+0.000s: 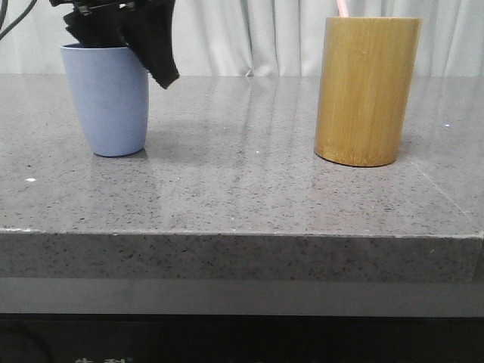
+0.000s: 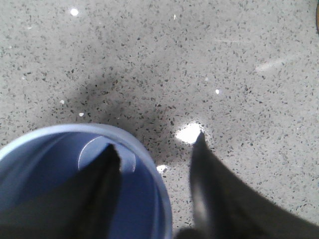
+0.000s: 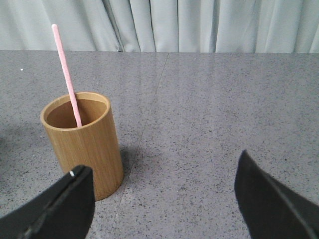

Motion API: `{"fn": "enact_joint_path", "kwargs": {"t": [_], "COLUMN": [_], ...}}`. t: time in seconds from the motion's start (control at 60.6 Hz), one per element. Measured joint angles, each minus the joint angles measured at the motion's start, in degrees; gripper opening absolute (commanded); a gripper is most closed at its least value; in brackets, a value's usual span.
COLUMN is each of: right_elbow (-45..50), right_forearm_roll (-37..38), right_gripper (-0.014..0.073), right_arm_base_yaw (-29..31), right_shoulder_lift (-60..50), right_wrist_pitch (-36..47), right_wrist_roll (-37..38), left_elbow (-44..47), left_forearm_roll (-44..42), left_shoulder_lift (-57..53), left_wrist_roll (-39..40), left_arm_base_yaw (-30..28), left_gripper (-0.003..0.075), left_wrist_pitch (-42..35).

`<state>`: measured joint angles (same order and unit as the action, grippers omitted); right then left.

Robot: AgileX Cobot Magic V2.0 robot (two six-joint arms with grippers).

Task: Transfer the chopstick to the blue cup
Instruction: 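Lower the left gripper and grasp the blue cup's rim, then lift the blue cup and set it beside the bamboo cup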

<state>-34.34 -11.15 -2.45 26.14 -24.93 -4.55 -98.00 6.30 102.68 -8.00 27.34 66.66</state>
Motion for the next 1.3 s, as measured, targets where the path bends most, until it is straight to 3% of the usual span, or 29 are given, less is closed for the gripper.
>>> {"fn": "enact_joint_path", "kwargs": {"t": [0.116,0.528,0.941,1.304], "right_elbow": [0.00,0.00,0.00,0.00], "right_forearm_roll": [0.00,-0.09,-0.09,-0.09], "right_gripper": [0.0590,0.0578,0.0578,0.0578], "right_arm_base_yaw": [0.00,0.00,0.00,0.00], "right_shoulder_lift": [0.00,0.00,0.00,0.00], "right_wrist_pitch": [0.00,0.00,0.00,0.00], "right_wrist_roll": [0.00,0.00,0.00,0.00], "left_elbow": [0.00,-5.09,-17.34,-18.41], "left_forearm_roll": [-0.10,-0.45,-0.25,2.09], "left_shoulder_lift": [0.04,0.13,6.04,10.90], "left_wrist_roll": [0.00,0.00,0.00,0.00], "left_arm_base_yaw": [0.00,1.79,11.29,14.22], "left_gripper": [-0.0020,-0.0018,-0.0019,-0.0015], "left_wrist_pitch": [-0.11,4.69,5.19,5.32]}}
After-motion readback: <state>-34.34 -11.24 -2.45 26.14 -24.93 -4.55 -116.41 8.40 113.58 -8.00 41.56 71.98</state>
